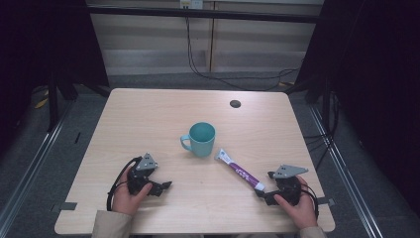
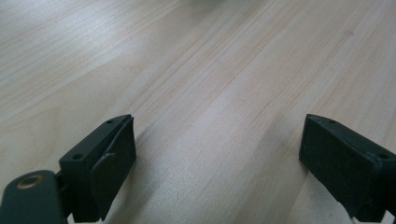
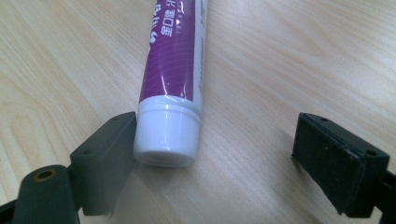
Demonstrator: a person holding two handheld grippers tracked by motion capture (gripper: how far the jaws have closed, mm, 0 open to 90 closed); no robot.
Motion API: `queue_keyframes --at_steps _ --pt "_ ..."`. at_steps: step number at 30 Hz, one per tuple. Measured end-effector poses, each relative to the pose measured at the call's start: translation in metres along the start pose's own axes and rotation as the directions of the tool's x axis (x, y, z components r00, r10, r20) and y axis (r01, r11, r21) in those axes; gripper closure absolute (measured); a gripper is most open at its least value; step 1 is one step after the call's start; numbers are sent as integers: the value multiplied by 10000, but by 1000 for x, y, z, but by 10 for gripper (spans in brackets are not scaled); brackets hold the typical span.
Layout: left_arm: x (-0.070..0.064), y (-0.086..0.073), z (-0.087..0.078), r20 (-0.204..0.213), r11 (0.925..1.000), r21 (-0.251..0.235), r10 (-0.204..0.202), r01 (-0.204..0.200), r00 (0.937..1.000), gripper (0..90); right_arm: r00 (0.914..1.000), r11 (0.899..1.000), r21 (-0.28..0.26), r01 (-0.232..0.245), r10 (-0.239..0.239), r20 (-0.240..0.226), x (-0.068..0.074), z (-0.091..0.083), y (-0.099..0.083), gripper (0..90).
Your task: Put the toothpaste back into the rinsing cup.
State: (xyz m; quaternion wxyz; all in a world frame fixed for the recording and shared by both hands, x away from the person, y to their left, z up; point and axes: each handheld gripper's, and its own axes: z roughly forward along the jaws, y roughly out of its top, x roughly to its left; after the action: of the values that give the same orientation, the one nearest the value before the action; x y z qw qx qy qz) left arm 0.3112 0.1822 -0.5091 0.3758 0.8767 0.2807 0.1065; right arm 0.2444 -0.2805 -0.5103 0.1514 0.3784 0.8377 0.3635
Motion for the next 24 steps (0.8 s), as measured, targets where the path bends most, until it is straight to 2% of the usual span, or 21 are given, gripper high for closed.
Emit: queue_keyframes --at_steps 9,11,13,16,20,24 --pt "0 0 0 4 10000 35 51 -51 10000 104 10000 9999 84 -71 70 54 1 2 2 132" --pt "0 0 0 2 10000 38 56 -56 10000 104 10000 9992 399 -59 58 34 1 2 6 132" --pt "0 0 0 2 10000 36 53 -53 10000 104 10000 9954 958 -47 45 19 1 3 13 142" --pt "0 0 0 2 10000 34 49 -49 10000 104 10000 9793 2023 49 -35 -73 1 5 27 150" --pt "0 0 0 6 10000 35 49 -49 10000 104 9987 9596 2777 447 -364 -346 5 8 48 155" --pt "0 0 0 -6 10000 35 55 -55 10000 105 9985 9422 3325 405 -260 -478 8 12 65 185"
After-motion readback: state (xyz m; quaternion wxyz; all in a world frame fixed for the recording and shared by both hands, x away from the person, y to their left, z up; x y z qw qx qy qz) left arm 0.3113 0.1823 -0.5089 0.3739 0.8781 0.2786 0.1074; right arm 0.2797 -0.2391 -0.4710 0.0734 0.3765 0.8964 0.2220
